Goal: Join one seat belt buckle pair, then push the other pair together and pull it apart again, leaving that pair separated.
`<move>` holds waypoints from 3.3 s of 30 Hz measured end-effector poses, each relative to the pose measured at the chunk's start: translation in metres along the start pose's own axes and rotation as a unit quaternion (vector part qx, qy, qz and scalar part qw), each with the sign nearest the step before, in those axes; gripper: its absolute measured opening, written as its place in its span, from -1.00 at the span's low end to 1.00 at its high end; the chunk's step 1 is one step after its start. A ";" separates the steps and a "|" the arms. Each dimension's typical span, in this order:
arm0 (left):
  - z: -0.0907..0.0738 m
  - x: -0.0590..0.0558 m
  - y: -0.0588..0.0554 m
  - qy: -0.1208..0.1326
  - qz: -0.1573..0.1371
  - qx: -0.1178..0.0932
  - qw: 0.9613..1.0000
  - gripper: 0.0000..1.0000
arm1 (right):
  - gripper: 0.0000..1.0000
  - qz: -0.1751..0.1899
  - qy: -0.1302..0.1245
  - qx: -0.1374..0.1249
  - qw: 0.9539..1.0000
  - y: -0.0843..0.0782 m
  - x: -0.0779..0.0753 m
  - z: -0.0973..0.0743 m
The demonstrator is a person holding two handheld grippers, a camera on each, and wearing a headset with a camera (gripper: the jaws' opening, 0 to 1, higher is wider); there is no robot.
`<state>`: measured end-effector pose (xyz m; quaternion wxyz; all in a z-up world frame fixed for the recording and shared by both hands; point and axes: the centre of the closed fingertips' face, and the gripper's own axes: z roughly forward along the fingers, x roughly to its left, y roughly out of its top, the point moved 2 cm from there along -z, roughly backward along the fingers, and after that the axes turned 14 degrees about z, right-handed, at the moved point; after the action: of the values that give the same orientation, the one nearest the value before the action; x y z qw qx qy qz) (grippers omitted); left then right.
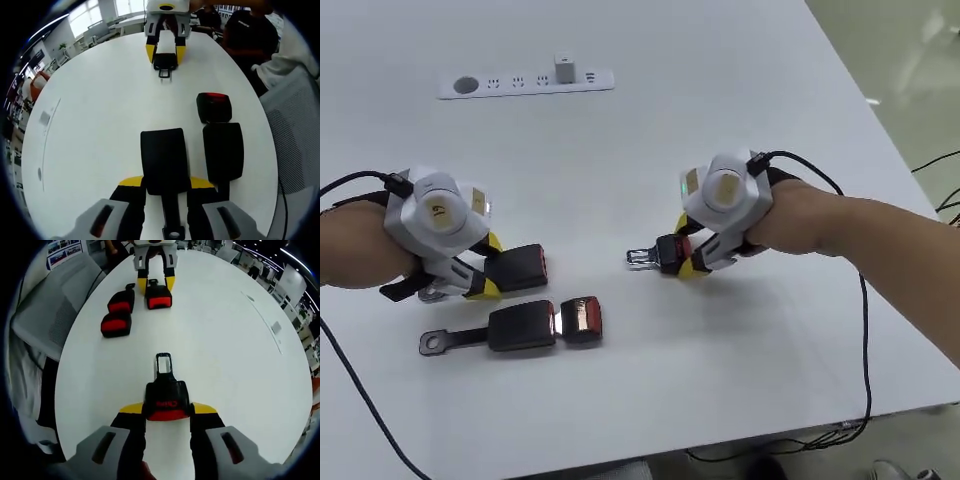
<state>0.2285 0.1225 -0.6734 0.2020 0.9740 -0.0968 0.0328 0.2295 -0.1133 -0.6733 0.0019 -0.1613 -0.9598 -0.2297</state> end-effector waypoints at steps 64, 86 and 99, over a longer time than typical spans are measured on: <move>0.002 0.001 0.001 -0.010 0.008 0.018 1.000 -0.36 | -0.36 -0.029 0.010 -0.048 0.998 0.094 0.029 0.050; 0.003 0.000 0.006 -0.011 0.009 0.000 1.000 -0.39 | -0.40 -0.024 0.013 -0.057 0.998 0.105 0.034 0.055; 0.003 0.001 0.006 -0.013 0.018 0.002 1.000 -0.39 | -0.40 -0.034 0.014 -0.055 0.998 0.106 0.034 0.056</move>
<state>0.2283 0.1159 -0.6742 0.1985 0.9728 -0.1172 0.0237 0.2339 0.0112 -0.6738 -0.0014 -0.1248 -0.9505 -0.2844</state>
